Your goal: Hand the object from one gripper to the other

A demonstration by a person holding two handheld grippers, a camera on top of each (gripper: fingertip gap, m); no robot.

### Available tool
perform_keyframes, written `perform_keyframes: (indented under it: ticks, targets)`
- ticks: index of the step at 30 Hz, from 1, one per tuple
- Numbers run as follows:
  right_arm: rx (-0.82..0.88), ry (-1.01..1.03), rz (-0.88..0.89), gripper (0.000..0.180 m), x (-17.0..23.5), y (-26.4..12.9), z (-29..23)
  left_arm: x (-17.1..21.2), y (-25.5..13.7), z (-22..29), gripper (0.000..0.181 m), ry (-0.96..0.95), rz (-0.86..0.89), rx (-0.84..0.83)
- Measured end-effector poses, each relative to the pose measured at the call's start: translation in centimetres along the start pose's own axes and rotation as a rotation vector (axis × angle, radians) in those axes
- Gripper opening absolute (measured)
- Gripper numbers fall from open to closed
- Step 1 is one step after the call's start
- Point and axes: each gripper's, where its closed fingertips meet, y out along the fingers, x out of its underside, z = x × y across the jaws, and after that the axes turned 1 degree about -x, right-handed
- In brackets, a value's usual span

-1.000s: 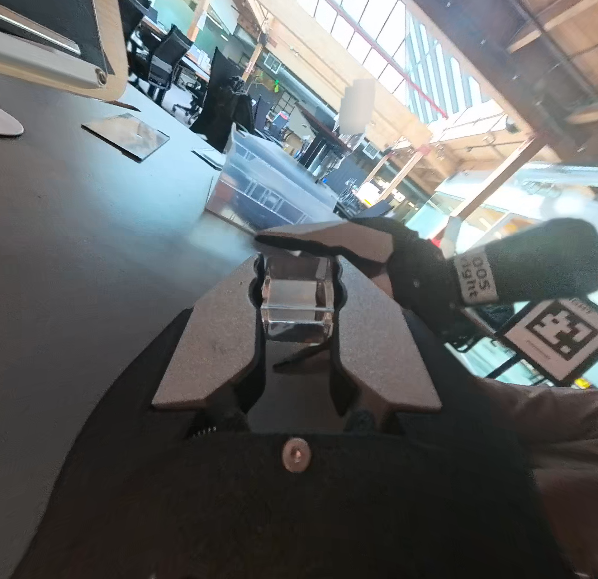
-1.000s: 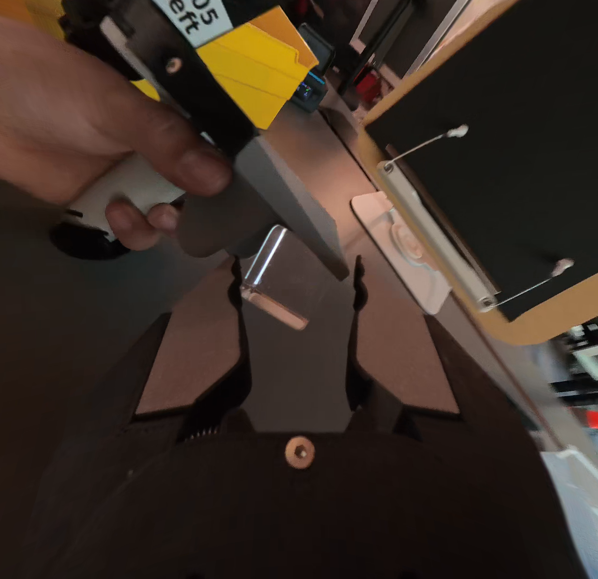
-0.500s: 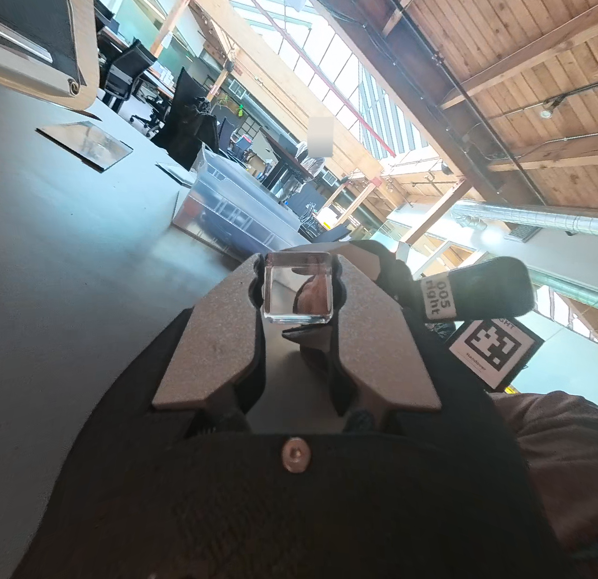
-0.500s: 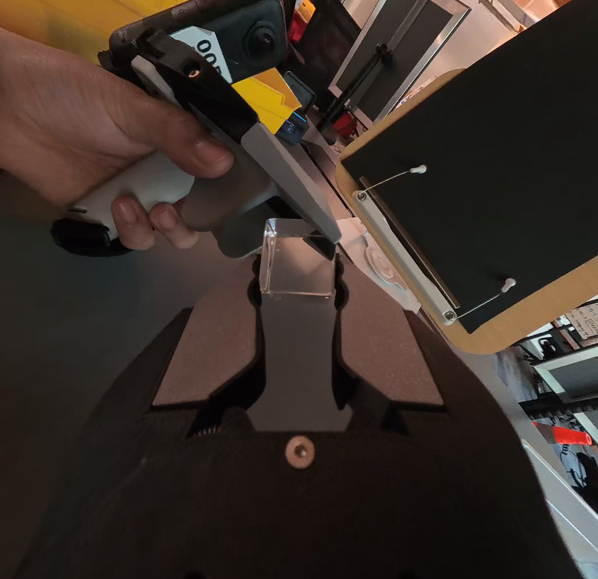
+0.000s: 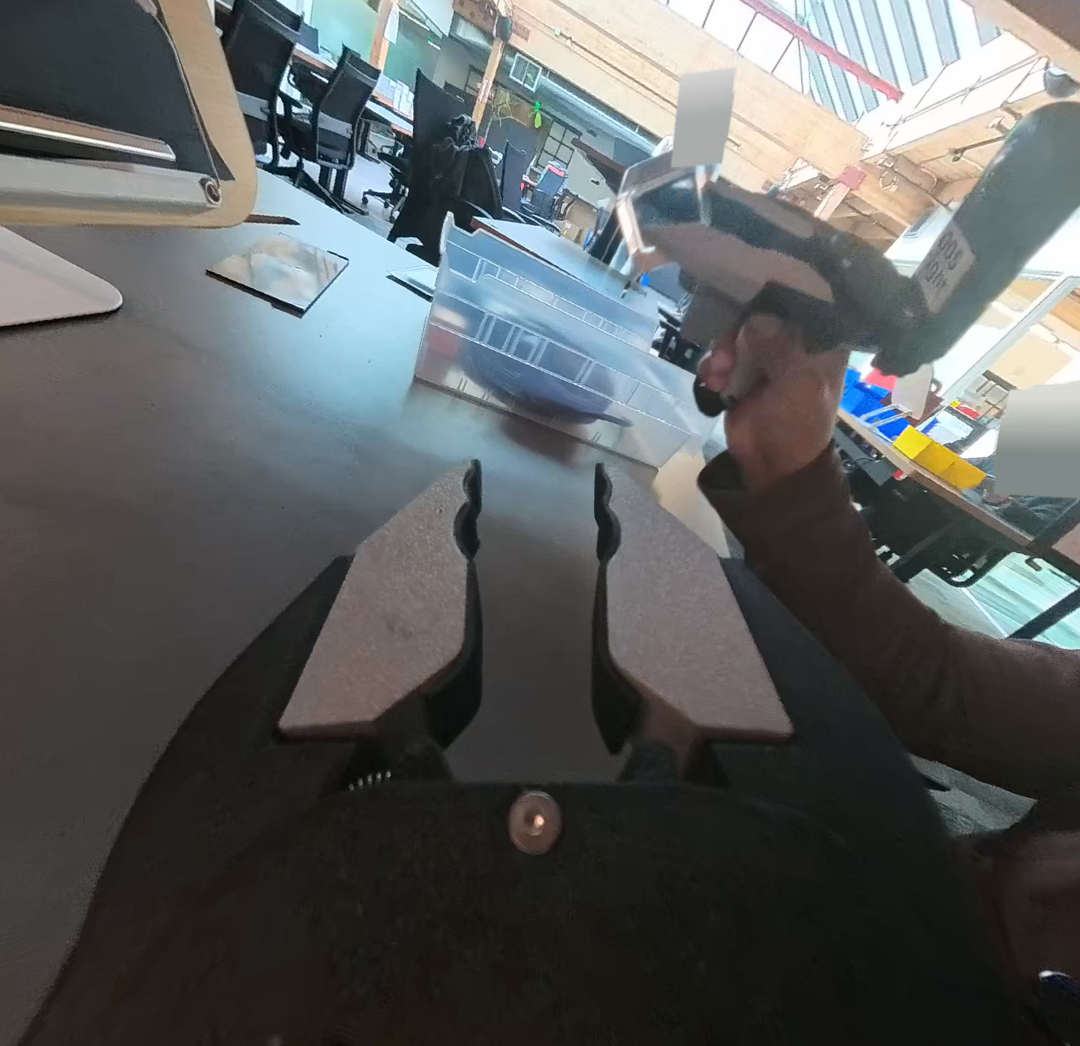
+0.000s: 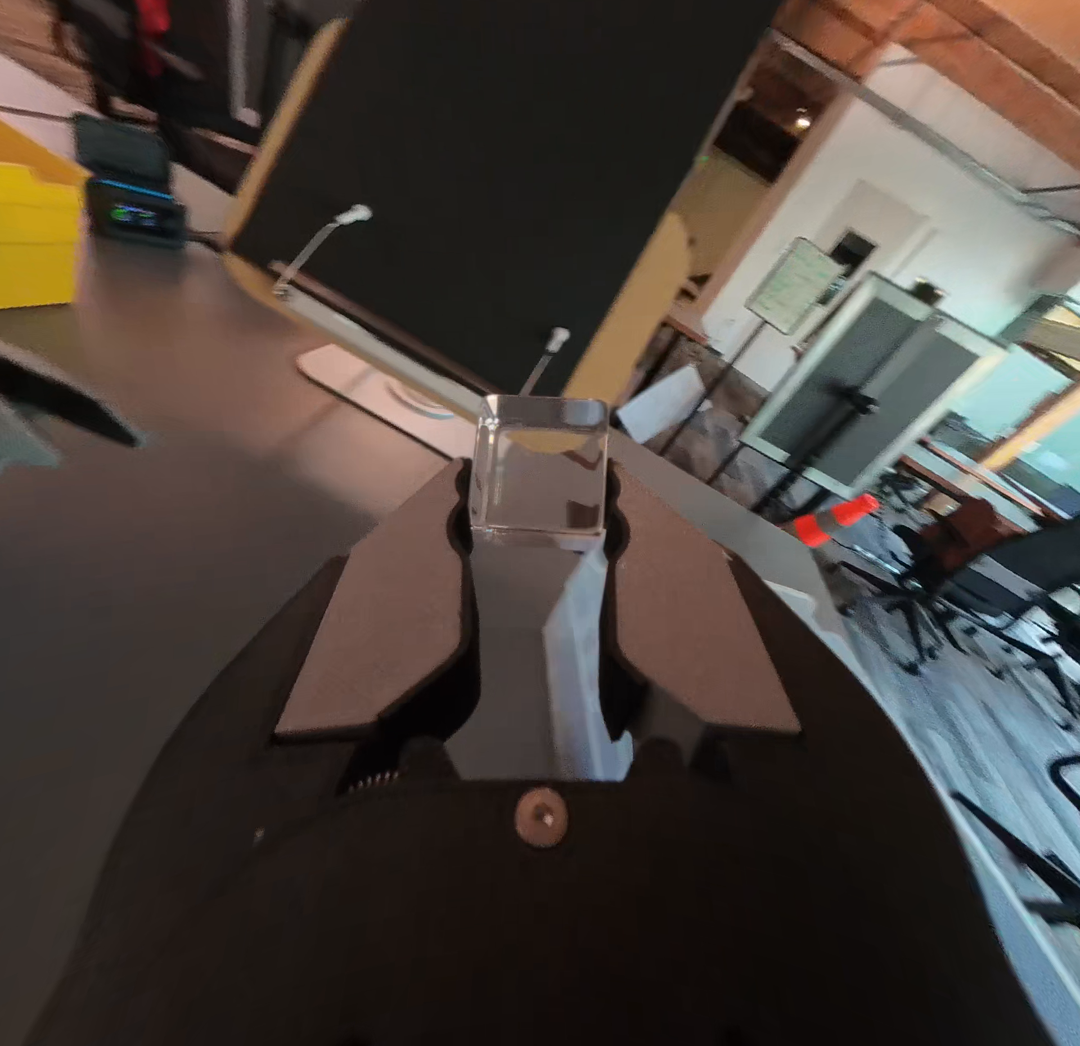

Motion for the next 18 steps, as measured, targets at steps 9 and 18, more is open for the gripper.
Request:
perform_keyframes:
  ticks: [9, 18]
  targets:
    - [0.169, 0.088, -0.445, 0.038, 8.7, -1.5, 7.2, 1.2, 0.5, 0.2, 0.033, 0.064, -0.065, -0.015]
    - [0.168, 0.213, -0.378, 0.022, 8.5, -2.8, 9.1, 1.5, 0.7, 0.5, 0.033, 0.071, -0.083, -0.009]
